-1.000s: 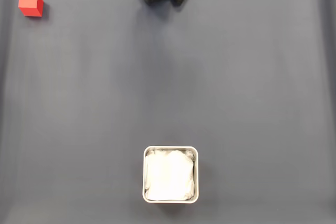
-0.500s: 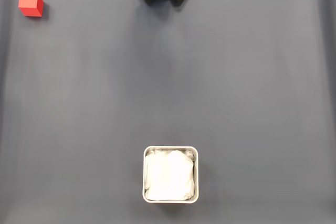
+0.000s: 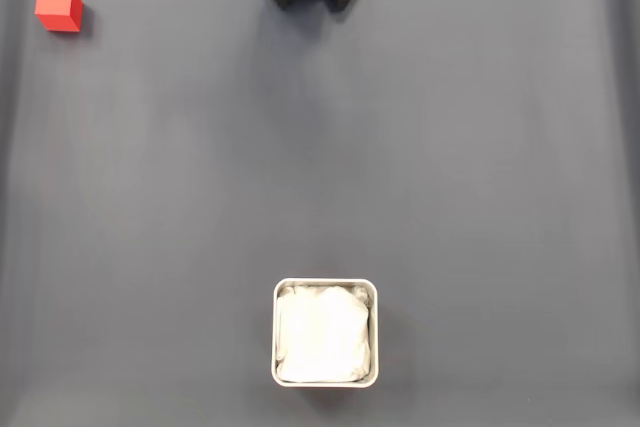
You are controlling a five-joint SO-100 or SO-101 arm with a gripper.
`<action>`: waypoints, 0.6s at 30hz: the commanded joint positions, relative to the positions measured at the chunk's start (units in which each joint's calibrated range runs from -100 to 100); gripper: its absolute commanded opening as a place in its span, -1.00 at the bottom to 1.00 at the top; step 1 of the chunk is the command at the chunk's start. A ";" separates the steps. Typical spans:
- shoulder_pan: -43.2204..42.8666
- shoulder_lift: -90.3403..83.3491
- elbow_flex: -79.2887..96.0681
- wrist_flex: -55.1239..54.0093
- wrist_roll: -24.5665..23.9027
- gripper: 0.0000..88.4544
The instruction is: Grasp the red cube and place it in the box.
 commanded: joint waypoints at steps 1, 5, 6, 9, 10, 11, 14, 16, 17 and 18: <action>1.47 0.12 -0.65 -1.79 -0.88 -1.00; 2.68 1.33 -0.28 -2.20 -1.66 -1.00; 3.03 1.77 -0.28 -2.28 -1.76 -1.00; 3.96 3.07 -0.28 -2.78 -2.20 -1.00; 4.24 3.50 -0.19 -2.86 -2.20 -1.00; 4.60 4.02 -0.01 -3.02 -2.20 -0.99; 5.38 5.23 0.08 -4.00 -2.74 -0.98; 5.73 5.92 0.08 -4.25 -2.78 -0.98; 5.95 6.36 0.08 -4.50 -2.78 -0.98; 6.16 6.62 0.08 -4.74 -2.78 -0.98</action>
